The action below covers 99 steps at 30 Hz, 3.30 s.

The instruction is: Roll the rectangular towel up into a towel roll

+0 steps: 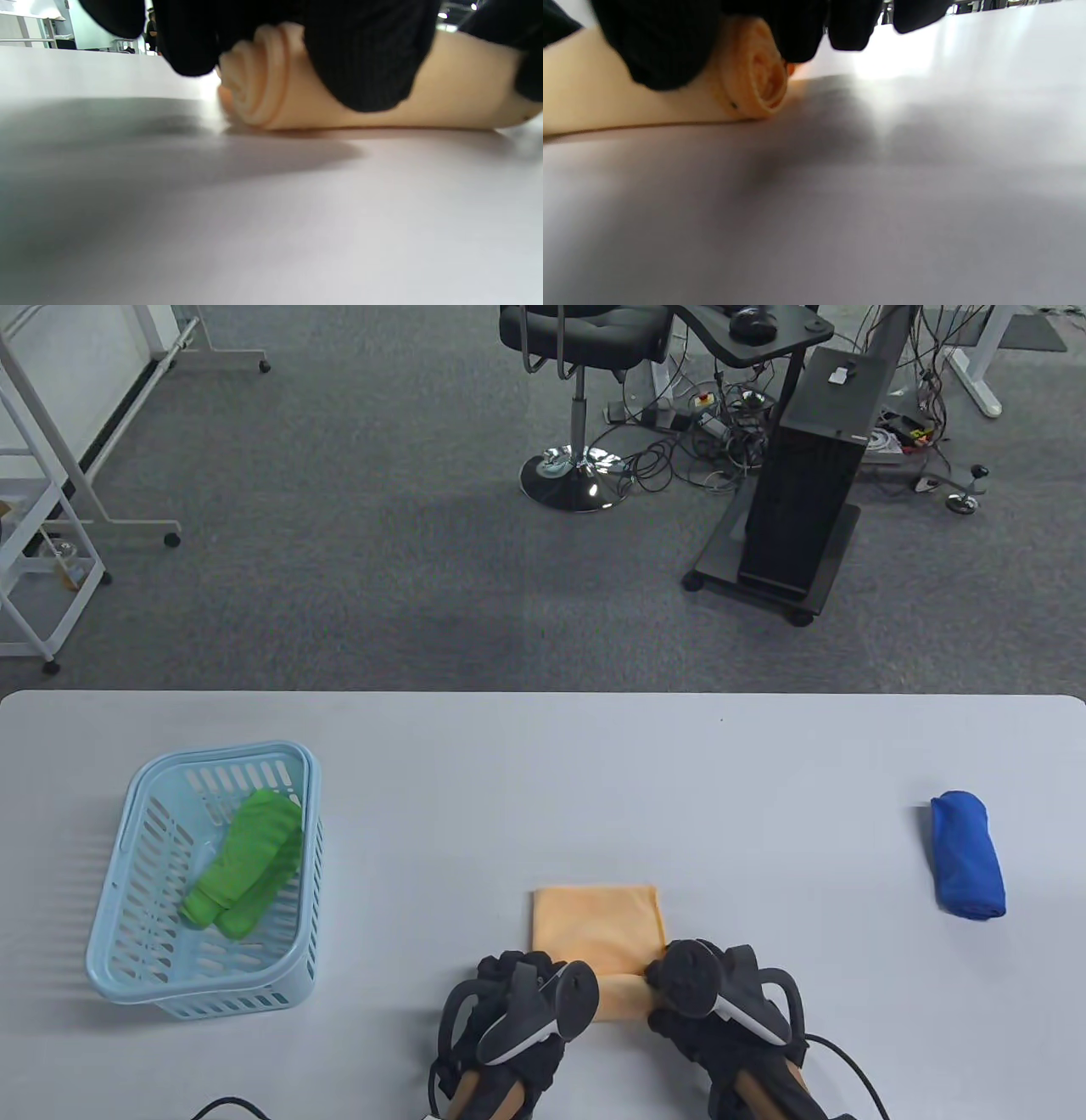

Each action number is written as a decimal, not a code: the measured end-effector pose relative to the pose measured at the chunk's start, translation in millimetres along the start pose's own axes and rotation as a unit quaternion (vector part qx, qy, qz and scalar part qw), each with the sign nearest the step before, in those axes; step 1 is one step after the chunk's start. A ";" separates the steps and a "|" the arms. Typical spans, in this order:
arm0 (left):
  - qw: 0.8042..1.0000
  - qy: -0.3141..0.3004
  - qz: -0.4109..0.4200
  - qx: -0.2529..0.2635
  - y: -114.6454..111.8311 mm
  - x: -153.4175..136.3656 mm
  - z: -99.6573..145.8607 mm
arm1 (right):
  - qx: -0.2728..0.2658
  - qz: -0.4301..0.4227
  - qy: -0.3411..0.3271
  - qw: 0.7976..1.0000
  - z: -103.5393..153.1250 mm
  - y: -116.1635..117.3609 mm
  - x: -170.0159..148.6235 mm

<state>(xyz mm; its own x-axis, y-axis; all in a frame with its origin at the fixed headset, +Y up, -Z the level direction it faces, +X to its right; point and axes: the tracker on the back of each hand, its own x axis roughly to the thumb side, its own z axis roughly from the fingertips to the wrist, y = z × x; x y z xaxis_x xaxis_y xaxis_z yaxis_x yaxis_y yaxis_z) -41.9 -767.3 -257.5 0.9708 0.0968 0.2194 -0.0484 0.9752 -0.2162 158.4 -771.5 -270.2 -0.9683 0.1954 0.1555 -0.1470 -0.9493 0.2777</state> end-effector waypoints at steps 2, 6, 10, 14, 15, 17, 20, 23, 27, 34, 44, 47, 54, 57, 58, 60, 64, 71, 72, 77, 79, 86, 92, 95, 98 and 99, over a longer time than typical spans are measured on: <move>1.000 0.005 0.025 0.008 0.3 -4.8 0.0 | 0.007 -0.006 -0.003 1.000 0.4 -1.2 -1.6; 0.998 0.004 0.054 0.010 3.4 -8.5 0.8 | 0.032 -0.027 0.002 0.999 1.7 -5.0 -6.5; 0.998 0.001 0.058 -0.010 2.0 -7.7 0.4 | 0.027 -0.044 0.001 0.999 3.2 -9.0 -11.5; 0.999 0.006 0.052 -0.010 2.1 -7.6 0.1 | -0.005 -0.054 0.009 0.998 3.6 -10.8 -15.6; 0.999 0.006 0.048 -0.015 2.2 -7.0 0.2 | -0.011 -0.052 0.010 0.999 3.4 -10.8 -15.5; 0.999 0.006 0.041 -0.009 3.3 -5.1 1.6 | -0.009 -0.094 -0.010 0.995 3.2 -12.1 -15.0; 0.999 0.006 0.031 0.007 4.6 -3.6 3.5 | -0.023 -0.123 -0.009 0.992 2.3 -10.6 -14.9; 0.998 -0.022 0.016 0.052 5.9 3.5 4.5 | -0.029 -0.080 0.001 0.996 1.6 -8.8 -13.8; 0.999 -0.036 -0.005 0.019 3.7 8.3 5.6 | -0.035 -0.064 0.000 0.997 3.4 -8.4 -15.2; 0.999 -0.037 -0.030 -0.019 -0.4 10.2 4.2 | 0.022 -0.054 0.001 0.998 1.4 -3.6 -17.1; 1.000 -0.029 -0.009 -0.002 -0.9 5.9 1.0 | 0.033 -0.063 0.010 0.997 0.6 -1.6 -18.8; 1.000 -0.026 0.006 0.003 -0.4 2.7 1.1 | 0.033 -0.069 0.009 0.997 0.9 -1.8 -20.6; 0.999 -0.030 0.039 0.023 3.0 -2.1 0.5 | 0.054 -0.091 0.023 0.994 0.5 -0.6 -31.2; 0.999 -0.024 0.017 0.015 5.0 1.0 1.7 | 0.045 -0.078 0.025 0.996 0.9 0.0 -29.7; 1.000 -0.022 0.015 0.013 4.9 1.0 1.6 | 0.043 -0.073 0.026 0.996 0.9 0.2 -29.3; 1.000 -0.012 0.017 0.002 4.1 -0.8 1.3 | 0.044 -0.080 0.025 0.995 0.9 -1.0 -29.0; 1.000 0.004 0.028 0.000 3.4 -6.0 3.7 | 0.031 -0.141 0.014 0.989 0.2 -2.0 -28.3; 0.999 -0.024 -0.029 0.020 3.1 5.3 5.7 | 0.010 -0.078 0.017 0.997 2.6 -5.1 -19.6; 0.998 -0.031 -0.040 0.025 3.8 6.7 6.3 | 0.015 -0.075 0.015 0.997 2.7 -5.0 -20.4; 0.999 -0.042 -0.012 -0.012 0.4 4.0 5.2 | 0.047 -0.066 0.011 0.997 1.3 -2.6 -24.7; 0.999 -0.040 -0.014 -0.028 -2.6 2.7 2.7 | 0.058 -0.066 0.008 0.996 0.5 -1.0 -23.5; 0.997 -0.035 -0.058 -0.035 -6.0 3.5 1.8 | 0.050 -0.050 0.013 0.997 0.3 0.8 -20.7; 0.998 -0.038 -0.031 -0.034 -1.3 0.9 4.8 | 0.021 -0.064 0.011 0.998 1.9 -2.0 -20.7; 0.998 -0.044 -0.026 -0.031 -1.9 0.4 6.4 | 0.009 -0.048 0.022 0.999 2.6 -3.2 -21.6; 0.999 -0.044 -0.006 -0.030 -2.3 -2.6 4.7 | -0.009 -0.068 0.013 0.998 5.3 -8.6 -21.1; 0.999 -0.042 -0.001 -0.029 -2.2 -4.0 3.9 | -0.016 -0.089 0.001 0.996 6.3 -11.4 -19.6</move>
<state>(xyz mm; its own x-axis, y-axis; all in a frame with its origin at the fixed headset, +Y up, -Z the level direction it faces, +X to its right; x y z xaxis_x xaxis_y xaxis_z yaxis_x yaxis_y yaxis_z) -46.6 -769.1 -254.2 0.9479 0.1144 0.2974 -0.0313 0.9623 -0.2704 180.3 -763.0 -270.4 -0.9264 0.3614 0.1052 -0.3230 -0.9068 0.2709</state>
